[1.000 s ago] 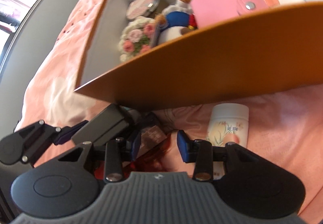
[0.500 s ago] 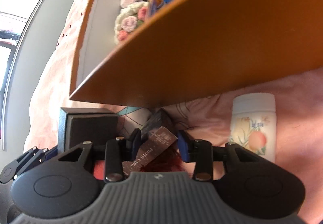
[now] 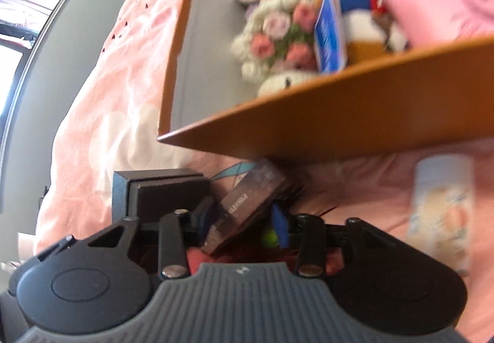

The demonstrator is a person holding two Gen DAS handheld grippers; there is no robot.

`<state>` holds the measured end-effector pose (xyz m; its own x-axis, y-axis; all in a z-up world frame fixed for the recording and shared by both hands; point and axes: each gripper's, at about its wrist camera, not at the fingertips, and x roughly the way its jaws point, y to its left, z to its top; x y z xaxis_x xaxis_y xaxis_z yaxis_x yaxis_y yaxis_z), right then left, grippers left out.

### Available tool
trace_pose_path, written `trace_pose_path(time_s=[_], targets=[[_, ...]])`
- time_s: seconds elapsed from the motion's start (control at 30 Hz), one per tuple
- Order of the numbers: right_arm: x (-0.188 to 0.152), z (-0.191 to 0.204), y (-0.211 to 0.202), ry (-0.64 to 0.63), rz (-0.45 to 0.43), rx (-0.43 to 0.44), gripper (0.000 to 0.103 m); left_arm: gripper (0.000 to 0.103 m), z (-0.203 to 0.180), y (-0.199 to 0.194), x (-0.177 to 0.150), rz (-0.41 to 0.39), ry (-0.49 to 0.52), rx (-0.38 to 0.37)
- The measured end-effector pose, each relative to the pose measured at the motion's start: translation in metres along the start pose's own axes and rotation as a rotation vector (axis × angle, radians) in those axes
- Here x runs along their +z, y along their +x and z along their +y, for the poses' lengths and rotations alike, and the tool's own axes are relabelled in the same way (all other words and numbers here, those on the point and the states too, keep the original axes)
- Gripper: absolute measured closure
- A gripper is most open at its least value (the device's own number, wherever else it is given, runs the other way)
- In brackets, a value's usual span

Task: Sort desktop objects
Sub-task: 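Lift the black case and brown card box toward the box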

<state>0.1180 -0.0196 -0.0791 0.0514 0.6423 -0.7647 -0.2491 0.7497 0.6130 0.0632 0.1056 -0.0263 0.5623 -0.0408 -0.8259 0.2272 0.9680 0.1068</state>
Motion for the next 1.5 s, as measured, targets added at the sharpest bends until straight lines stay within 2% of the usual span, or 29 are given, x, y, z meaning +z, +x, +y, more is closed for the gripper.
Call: trace_pose_path(time_s=[0.07,0.17,0.37,0.43,0.5,0.8,0.87,1.0,1.1,1.3,1.5], targets=[[0.000,0.002,0.007,0.005,0.009,-0.018,0.052,0.063,0.001,0.000,-0.001,0.001,-0.003,-0.003],[-0.002,0.003,0.008,0.009,0.010,-0.027,0.053,0.063,0.001,0.000,0.000,0.001,-0.003,-0.003],[-0.012,0.004,-0.009,-0.014,0.006,-0.031,0.067,0.064,0.000,0.000,0.000,-0.008,-0.011,-0.005],[-0.015,0.007,-0.019,-0.040,-0.007,-0.021,0.073,0.064,0.001,-0.002,0.001,-0.014,-0.022,-0.008],[-0.017,0.011,-0.033,-0.077,-0.029,-0.004,0.075,0.064,0.003,-0.006,0.001,-0.021,-0.048,-0.019],[-0.019,0.015,-0.090,-0.137,-0.108,0.068,0.077,0.064,0.012,-0.025,0.009,-0.066,-0.147,-0.082],[-0.013,-0.001,-0.109,-0.137,-0.121,0.089,0.077,0.064,0.012,-0.032,0.013,-0.084,-0.164,-0.101],[-0.001,-0.001,-0.127,-0.131,-0.135,0.122,0.077,0.064,0.010,-0.045,0.026,-0.094,-0.203,-0.138],[-0.007,-0.011,-0.153,-0.148,-0.170,0.125,0.077,0.065,0.006,-0.057,0.038,-0.105,-0.221,-0.188],[-0.001,-0.013,-0.177,-0.136,-0.252,0.155,0.078,0.065,-0.003,-0.067,0.068,-0.133,-0.231,-0.270],[0.024,-0.023,-0.203,-0.125,-0.349,0.129,0.078,0.065,-0.014,-0.055,0.107,-0.159,-0.213,-0.274]])
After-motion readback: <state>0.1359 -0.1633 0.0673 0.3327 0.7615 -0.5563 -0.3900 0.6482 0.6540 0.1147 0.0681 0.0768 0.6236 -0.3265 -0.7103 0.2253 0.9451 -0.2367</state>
